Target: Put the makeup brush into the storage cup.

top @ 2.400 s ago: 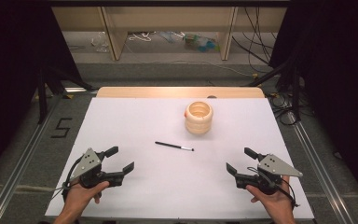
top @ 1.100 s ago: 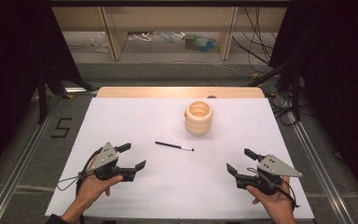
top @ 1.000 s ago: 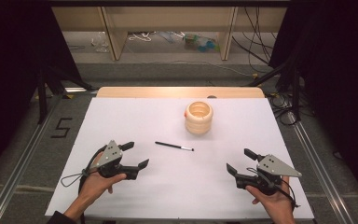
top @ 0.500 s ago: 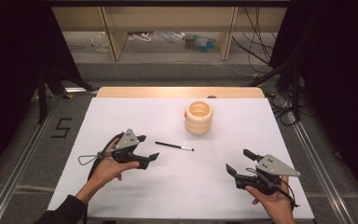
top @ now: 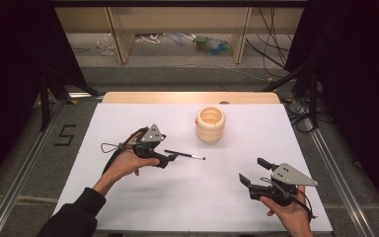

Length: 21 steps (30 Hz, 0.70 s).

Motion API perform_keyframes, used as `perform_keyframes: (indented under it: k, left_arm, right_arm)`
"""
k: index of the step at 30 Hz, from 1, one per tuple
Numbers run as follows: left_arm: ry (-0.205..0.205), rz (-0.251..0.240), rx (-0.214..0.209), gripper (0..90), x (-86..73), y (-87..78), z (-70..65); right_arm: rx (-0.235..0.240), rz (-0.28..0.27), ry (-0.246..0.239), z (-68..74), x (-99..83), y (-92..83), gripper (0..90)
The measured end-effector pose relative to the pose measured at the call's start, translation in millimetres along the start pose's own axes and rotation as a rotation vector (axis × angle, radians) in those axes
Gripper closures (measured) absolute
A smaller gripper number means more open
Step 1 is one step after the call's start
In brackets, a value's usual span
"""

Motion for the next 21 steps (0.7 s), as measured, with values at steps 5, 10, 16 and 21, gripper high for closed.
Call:
perform_keyframes:
  k: [5, 10, 16, 21]
  left_arm:
    - [0.039, 0.084, -0.018, 18.5, 3.7, 16.8, 3.1]
    - [0.058, 0.128, -0.025, 20.5, 6.9, 27.6, 6.6]
    - [0.107, 0.216, -0.063, 24.6, 6.7, 39.6, 8.8]
    - [0.139, 0.269, -0.076, 25.8, 6.6, 53.5, 6.1]
  right_arm:
    - [0.019, -0.007, 0.011, 1.5, -0.2, 1.5, 20.3]
    - [0.008, 0.004, 0.002, 0.3, -0.6, 1.2, 20.3]
    - [0.012, 0.01, -0.004, -0.6, -1.8, 1.6, 20.4]
    - [0.008, 0.008, -0.001, -1.9, -2.4, 2.6, 20.5]
Point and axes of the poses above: each handheld gripper's, and its own axes: y roughly forward along the jaws, x roughly out of its top, z roughly to its left, the point moved 7 cm from there along y, roughly forward along the jaws, and after that the axes turned 2 degrees about -z, right-handed, at the moved point
